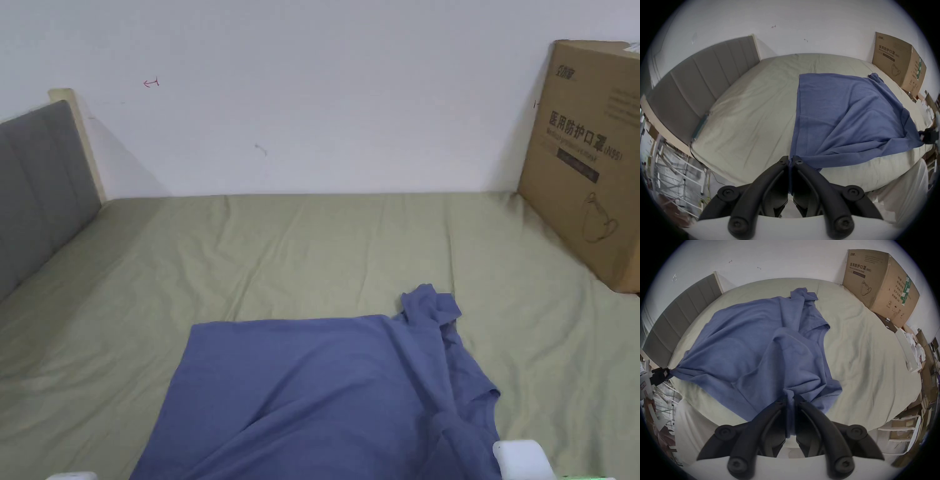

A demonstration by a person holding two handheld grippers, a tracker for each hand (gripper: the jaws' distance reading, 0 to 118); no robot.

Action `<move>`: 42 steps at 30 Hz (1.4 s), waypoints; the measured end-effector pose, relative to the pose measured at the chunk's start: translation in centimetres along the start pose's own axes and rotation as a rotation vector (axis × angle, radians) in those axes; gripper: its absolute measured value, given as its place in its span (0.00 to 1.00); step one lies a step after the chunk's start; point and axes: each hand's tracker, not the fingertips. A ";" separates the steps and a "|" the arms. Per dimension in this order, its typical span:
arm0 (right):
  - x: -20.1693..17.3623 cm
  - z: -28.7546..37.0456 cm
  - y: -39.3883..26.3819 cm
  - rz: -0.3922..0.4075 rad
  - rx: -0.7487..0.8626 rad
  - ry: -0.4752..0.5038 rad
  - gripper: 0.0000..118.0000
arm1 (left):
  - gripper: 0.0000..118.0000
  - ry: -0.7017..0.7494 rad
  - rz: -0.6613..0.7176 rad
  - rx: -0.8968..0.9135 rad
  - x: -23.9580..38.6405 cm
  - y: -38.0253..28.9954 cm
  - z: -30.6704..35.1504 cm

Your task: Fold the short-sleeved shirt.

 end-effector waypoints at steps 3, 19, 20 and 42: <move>0.3 -0.6 0.5 -0.032 0.021 -0.024 0.54 | 0.45 0.016 -0.008 0.012 0.2 0.3 -0.1; -1.2 7.1 4.7 0.015 0.324 0.081 0.09 | 0.00 -0.157 0.021 0.137 4.7 5.2 3.4; -1.3 6.7 4.6 0.016 0.312 0.077 0.05 | 0.00 -0.156 0.024 0.140 4.8 5.1 2.9; -0.6 -5.8 13.2 -0.035 0.239 0.085 0.00 | 0.12 -0.032 -0.007 -0.076 3.9 28.6 -23.2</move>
